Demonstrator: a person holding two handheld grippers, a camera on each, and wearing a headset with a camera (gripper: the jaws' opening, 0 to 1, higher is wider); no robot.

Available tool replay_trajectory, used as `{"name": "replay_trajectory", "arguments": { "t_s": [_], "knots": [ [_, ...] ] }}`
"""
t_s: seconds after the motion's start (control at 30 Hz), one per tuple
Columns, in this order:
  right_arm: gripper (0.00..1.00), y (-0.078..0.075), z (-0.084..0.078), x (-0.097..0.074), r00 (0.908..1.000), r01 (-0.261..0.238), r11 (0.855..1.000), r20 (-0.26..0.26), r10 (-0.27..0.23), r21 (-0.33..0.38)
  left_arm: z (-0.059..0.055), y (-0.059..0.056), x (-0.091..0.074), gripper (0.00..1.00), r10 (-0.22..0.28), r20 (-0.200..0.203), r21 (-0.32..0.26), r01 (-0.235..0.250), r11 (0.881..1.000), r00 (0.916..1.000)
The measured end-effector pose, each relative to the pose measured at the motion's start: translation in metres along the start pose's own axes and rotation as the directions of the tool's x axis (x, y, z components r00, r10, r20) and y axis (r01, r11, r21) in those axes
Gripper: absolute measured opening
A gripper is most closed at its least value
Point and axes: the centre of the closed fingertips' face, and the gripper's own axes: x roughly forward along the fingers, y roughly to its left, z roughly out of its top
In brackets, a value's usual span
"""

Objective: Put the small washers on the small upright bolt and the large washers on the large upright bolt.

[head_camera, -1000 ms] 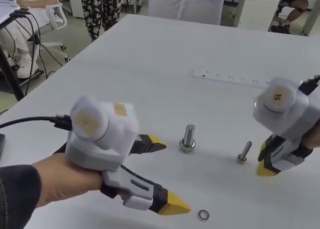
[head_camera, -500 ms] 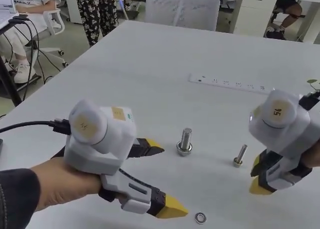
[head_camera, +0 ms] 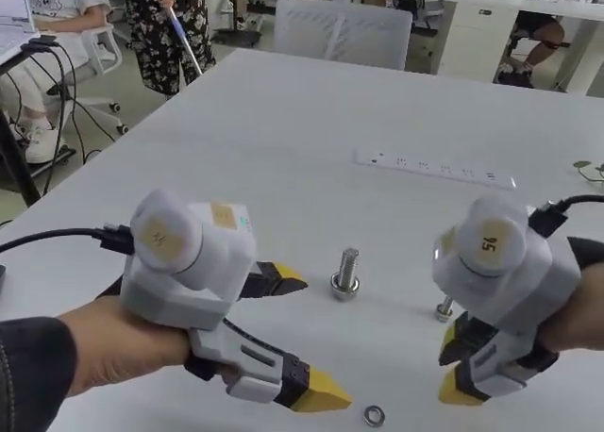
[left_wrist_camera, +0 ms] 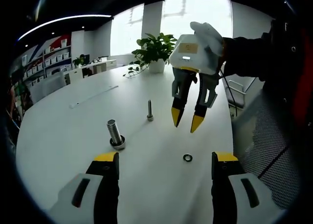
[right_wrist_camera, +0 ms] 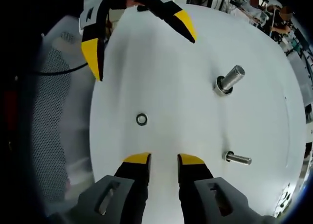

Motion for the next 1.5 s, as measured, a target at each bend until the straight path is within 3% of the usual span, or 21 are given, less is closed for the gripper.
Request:
{"name": "replay_trajectory", "arguments": {
  "t_s": [0.5,0.93,1.5],
  "knots": [
    [0.23,0.027,0.031,0.019,0.9986,-0.05,0.995,0.012,0.051,-0.082,0.002,-0.001,-0.003,0.77,0.009,0.006,0.008,-0.009,1.0,0.9999],
    [0.22,0.032,0.038,0.034,0.9976,-0.069,0.991,0.002,0.07,-0.111,0.003,0.0,-0.004,0.77,0.014,0.011,0.006,-0.014,1.0,0.9998],
    [0.18,0.031,0.038,0.038,0.9994,-0.022,0.98,-0.03,0.017,-0.198,0.002,0.0,-0.005,0.77,0.015,0.017,0.002,-0.015,1.0,0.9997]
  ]
}}
